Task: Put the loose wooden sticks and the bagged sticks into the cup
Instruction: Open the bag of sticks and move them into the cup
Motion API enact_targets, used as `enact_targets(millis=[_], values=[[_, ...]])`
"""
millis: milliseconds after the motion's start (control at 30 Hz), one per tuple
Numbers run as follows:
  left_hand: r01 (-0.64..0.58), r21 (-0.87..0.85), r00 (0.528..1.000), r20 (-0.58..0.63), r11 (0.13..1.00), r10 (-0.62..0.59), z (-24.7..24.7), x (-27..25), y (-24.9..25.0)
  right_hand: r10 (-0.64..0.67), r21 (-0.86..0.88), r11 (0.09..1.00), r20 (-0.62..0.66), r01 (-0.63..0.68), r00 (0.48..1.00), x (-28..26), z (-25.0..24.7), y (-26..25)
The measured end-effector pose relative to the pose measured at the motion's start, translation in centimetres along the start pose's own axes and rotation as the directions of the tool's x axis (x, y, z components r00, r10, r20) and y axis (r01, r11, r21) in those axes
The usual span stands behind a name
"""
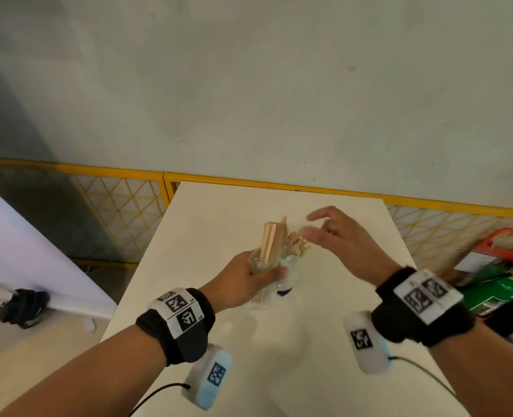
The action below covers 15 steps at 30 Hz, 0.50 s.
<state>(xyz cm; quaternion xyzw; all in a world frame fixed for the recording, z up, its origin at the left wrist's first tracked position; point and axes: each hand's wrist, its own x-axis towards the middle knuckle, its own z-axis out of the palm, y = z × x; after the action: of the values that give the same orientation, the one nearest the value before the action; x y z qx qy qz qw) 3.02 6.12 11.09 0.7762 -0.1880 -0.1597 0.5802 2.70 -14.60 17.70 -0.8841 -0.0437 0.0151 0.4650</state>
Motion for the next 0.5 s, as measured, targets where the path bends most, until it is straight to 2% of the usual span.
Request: enact_targets(millis=[67, 167, 267, 500], values=[[-0.010, 0.003, 0.999, 0.044, 1.000, 0.010, 0.8, -0.1, 0.0, -0.033, -0.169, 0.984, 0.116, 0.053, 0.993, 0.9, 0.9, -2.4], [-0.024, -0.006, 0.999, 0.025, 1.000, 0.024, 1.4, 0.2, 0.1, -0.061, -0.340, 0.937, 0.083, 0.086, 0.995, 2.2, 3.3, -3.0], [-0.025, 0.007, 1.000, 0.004, 1.000, 0.025, 0.9, 0.4, -0.4, -0.050, -0.318, 0.945, 0.080, 0.073, 0.996, 3.5, 4.6, -2.5], [0.027, 0.139, 0.999, -0.027, 0.990, -0.024, 0.3, 0.6, -2.9, -0.026, -0.345, 0.929, 0.298, 0.133, 0.954, 5.0, 5.4, -2.9]])
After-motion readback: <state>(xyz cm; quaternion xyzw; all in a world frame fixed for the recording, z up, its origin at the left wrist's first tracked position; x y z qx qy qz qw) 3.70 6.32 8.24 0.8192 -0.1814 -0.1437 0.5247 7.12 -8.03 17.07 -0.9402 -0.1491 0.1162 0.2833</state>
